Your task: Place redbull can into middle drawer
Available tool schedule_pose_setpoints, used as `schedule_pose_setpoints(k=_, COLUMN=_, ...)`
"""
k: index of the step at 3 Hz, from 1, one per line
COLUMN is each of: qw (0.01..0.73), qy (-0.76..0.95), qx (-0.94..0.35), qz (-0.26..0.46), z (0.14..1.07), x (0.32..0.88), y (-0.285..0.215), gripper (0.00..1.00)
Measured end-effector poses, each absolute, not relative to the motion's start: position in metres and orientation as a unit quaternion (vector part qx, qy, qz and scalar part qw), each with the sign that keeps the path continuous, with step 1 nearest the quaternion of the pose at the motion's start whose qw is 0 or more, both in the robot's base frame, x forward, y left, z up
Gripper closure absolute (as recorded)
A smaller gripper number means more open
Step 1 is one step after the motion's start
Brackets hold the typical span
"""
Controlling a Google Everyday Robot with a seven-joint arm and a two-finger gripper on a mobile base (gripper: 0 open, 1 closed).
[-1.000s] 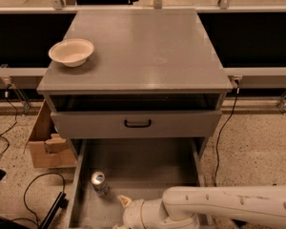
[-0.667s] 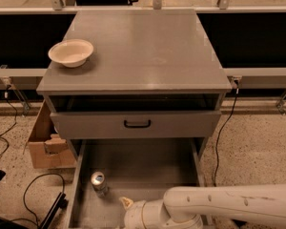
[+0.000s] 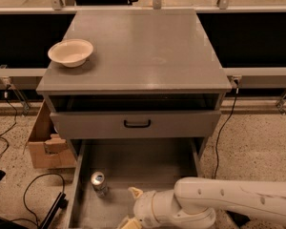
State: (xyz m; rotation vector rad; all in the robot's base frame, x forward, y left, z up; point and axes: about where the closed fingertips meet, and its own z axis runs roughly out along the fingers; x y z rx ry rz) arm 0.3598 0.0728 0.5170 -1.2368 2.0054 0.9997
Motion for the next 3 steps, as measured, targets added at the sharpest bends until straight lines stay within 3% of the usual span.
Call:
schedule_pose_setpoints(k=2, qw=0.197, qy=0.793, qx=-0.466, qz=0.337, z=0.576, x=0.350, y=0.002, gripper=0.00)
schedule_pose_setpoints(k=3, qw=0.153, qy=0.793, qx=-0.531, qz=0.257, z=0.635, x=0.363, y=-0.029, gripper=0.00)
